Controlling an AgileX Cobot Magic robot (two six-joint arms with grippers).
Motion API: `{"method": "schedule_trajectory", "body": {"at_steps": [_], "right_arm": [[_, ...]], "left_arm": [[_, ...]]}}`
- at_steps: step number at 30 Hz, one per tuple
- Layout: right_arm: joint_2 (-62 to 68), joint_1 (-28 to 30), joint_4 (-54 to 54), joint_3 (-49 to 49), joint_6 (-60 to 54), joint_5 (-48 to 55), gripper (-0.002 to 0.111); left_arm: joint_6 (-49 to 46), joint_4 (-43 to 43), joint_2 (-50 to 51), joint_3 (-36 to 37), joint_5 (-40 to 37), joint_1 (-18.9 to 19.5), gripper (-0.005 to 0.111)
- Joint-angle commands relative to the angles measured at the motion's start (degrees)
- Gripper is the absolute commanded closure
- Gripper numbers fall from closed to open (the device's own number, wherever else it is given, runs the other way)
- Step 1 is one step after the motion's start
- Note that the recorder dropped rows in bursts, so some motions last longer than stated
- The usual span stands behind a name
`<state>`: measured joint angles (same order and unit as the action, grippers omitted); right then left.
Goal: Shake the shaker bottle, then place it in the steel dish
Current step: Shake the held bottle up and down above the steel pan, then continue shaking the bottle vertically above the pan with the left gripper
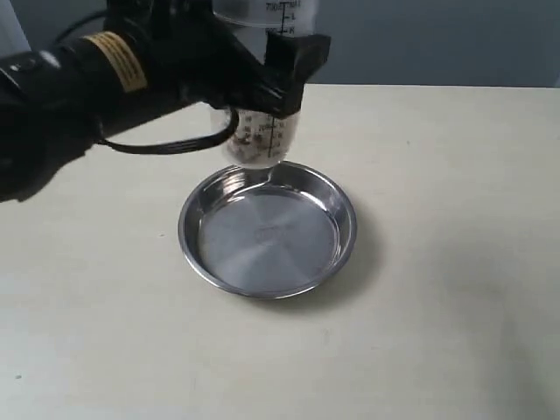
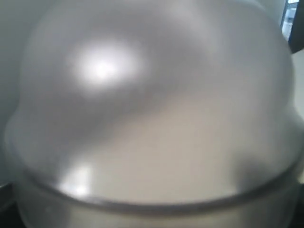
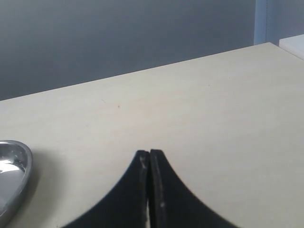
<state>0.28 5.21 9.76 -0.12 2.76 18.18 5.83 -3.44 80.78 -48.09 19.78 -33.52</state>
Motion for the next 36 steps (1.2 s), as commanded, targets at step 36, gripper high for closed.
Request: {"method": "schedule_trajectory", "body": {"at_steps": [36], "right_arm": [[-0.28, -0.07, -0.10, 0.12, 0.01, -0.60, 0.109]], "left_arm": [[10.48, -6.76, 2.96, 5.92, 0.80, 3.68, 0.107]]}}
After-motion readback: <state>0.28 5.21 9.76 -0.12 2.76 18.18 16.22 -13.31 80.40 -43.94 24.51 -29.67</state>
